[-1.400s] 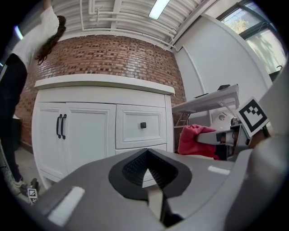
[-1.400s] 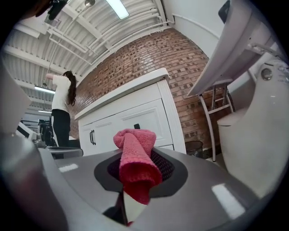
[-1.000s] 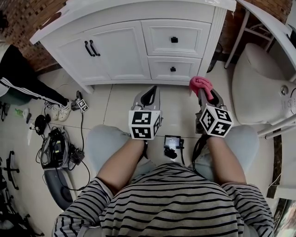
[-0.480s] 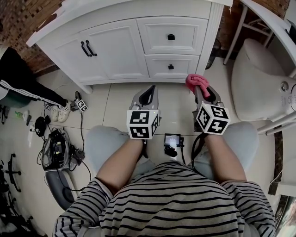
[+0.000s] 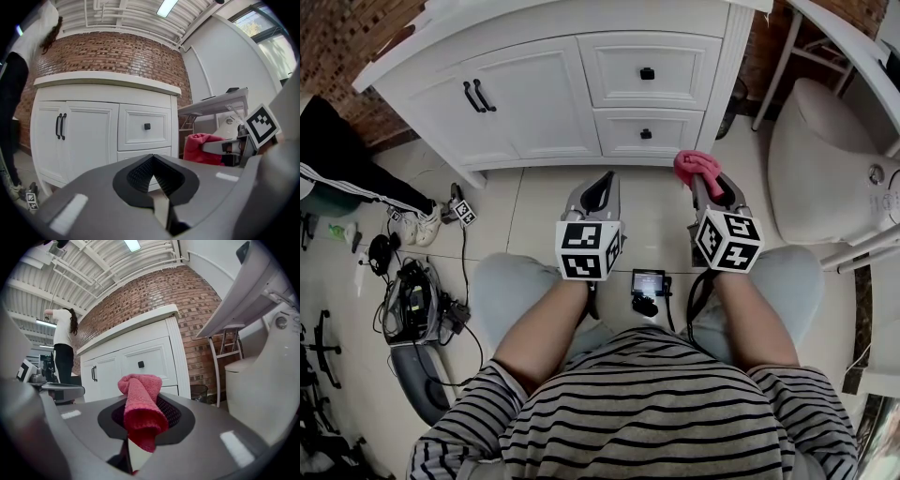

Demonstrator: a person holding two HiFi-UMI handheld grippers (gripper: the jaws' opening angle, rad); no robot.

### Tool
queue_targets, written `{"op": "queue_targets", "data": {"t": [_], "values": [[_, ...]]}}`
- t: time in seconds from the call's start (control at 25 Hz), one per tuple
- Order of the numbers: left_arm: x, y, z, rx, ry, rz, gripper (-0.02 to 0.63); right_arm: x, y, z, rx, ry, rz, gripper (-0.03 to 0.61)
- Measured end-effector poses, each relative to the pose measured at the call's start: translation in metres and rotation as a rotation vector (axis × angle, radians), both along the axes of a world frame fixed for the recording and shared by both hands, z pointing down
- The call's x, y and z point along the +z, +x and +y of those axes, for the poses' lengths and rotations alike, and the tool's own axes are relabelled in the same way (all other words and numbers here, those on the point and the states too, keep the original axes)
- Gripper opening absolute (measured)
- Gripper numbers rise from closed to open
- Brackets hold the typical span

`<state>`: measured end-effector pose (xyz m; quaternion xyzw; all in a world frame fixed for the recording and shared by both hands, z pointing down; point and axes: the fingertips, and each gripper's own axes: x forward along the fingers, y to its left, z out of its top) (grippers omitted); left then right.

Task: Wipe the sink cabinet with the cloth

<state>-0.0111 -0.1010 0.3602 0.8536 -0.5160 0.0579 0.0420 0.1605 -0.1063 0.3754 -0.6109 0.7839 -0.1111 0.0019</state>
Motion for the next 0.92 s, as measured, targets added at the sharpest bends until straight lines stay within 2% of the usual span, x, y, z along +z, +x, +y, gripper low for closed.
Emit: {"op": "queue_targets", "data": {"t": [0.92], "values": [[0.0049,0.0027,-0.0032,0.011,-0.025,0.008,0.0,0.0046,-0.0012,-0.0018,0.003,-0.015,0.008,0.091]]}}
